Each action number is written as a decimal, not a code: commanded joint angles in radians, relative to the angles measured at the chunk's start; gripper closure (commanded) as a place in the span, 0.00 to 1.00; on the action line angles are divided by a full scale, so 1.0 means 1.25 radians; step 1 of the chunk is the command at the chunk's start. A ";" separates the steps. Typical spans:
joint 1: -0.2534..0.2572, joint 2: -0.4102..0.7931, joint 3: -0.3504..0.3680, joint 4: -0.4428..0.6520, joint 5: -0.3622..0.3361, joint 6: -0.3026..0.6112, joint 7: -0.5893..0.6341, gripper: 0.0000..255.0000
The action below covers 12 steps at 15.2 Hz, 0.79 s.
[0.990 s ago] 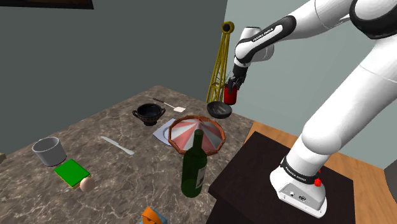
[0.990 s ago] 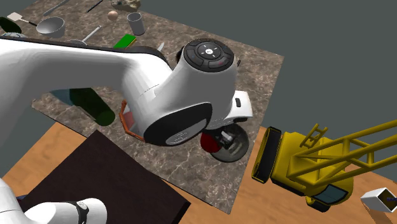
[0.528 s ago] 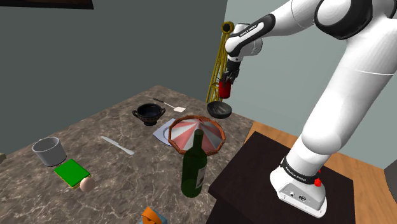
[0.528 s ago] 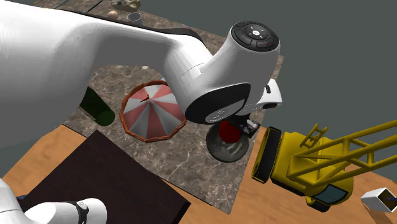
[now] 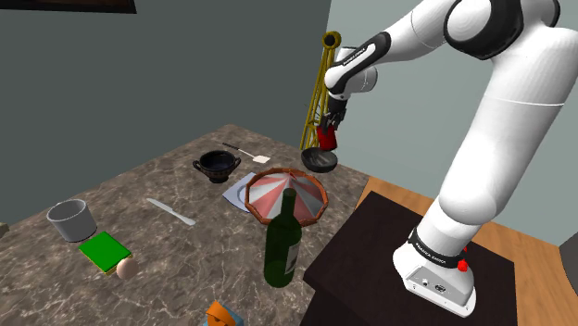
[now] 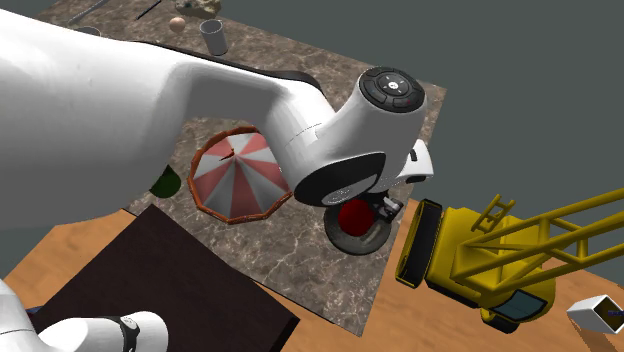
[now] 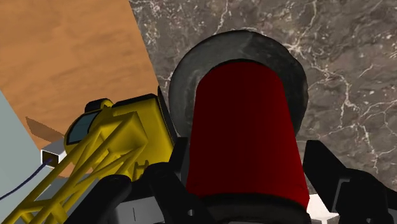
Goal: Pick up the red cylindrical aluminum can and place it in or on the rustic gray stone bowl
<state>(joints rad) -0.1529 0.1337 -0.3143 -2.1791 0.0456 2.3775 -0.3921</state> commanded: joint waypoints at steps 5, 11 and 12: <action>-0.004 0.045 0.006 -0.017 0.023 0.060 -0.014 1.00; -0.008 0.075 0.011 -0.025 0.039 0.097 -0.025 1.00; -0.008 0.075 0.011 -0.025 0.039 0.097 -0.025 1.00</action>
<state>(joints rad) -0.1625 0.2271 -0.3000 -2.2103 0.0934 2.4976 -0.4226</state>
